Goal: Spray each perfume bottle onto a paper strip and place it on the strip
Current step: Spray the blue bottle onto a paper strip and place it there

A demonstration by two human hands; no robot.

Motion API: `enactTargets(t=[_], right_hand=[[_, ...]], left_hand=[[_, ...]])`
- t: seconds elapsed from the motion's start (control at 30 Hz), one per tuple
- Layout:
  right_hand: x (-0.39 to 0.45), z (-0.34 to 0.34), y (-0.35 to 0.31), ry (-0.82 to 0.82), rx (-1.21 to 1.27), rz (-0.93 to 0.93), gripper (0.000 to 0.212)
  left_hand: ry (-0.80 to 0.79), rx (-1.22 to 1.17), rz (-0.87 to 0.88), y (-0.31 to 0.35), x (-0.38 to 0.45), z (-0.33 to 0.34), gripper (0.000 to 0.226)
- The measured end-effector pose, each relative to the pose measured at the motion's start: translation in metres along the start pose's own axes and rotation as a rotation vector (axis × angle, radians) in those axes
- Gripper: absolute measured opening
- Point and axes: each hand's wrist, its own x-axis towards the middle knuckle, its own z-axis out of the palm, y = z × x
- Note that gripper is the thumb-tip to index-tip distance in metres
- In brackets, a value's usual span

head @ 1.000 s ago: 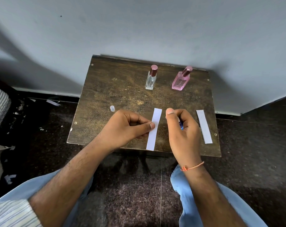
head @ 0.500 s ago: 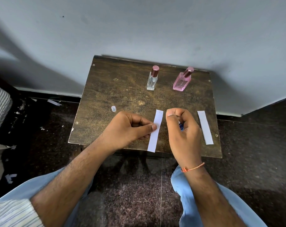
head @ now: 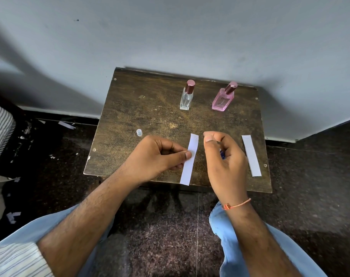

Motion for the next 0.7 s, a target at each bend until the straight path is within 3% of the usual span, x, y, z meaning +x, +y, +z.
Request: enactTargets(t=[0.3,0.53,0.7], right_hand=[[0.0004,-0.0013,-0.0013,-0.021,0.031,0.038,0.032],[0.0015,-0.0006,-0.0022,-0.03,0.011,0.08,0.048],[0.0011,-0.0001,-0.0032,-0.078,0.087,0.177,0.046]], left_hand=[[-0.004,0.008,0.005,0.0011,-0.0008,0.0005,0.009],[-0.024,0.011,0.007,0.0013,-0.0007,-0.0004,0.009],[-0.009,0.015,0.031,0.0043,-0.0018,-0.002,0.012]])
